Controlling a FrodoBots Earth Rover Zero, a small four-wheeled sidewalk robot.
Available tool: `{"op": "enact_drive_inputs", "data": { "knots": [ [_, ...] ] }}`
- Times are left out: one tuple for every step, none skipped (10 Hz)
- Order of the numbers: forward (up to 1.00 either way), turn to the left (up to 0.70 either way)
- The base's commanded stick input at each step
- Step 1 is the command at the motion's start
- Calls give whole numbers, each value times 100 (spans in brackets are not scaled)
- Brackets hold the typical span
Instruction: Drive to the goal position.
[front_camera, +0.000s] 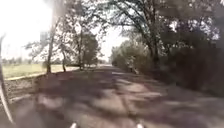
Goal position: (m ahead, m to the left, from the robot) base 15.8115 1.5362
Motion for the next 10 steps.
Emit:
{"op": "enact_drive_inputs", "data": {
  "knots": [
    [49, 0],
    [49, 0],
    [49, 0],
    [49, 0],
    [49, 0],
    [49, 0],
    [49, 0],
    [49, 0],
    [49, 0],
    [49, 0]
  ]
}}
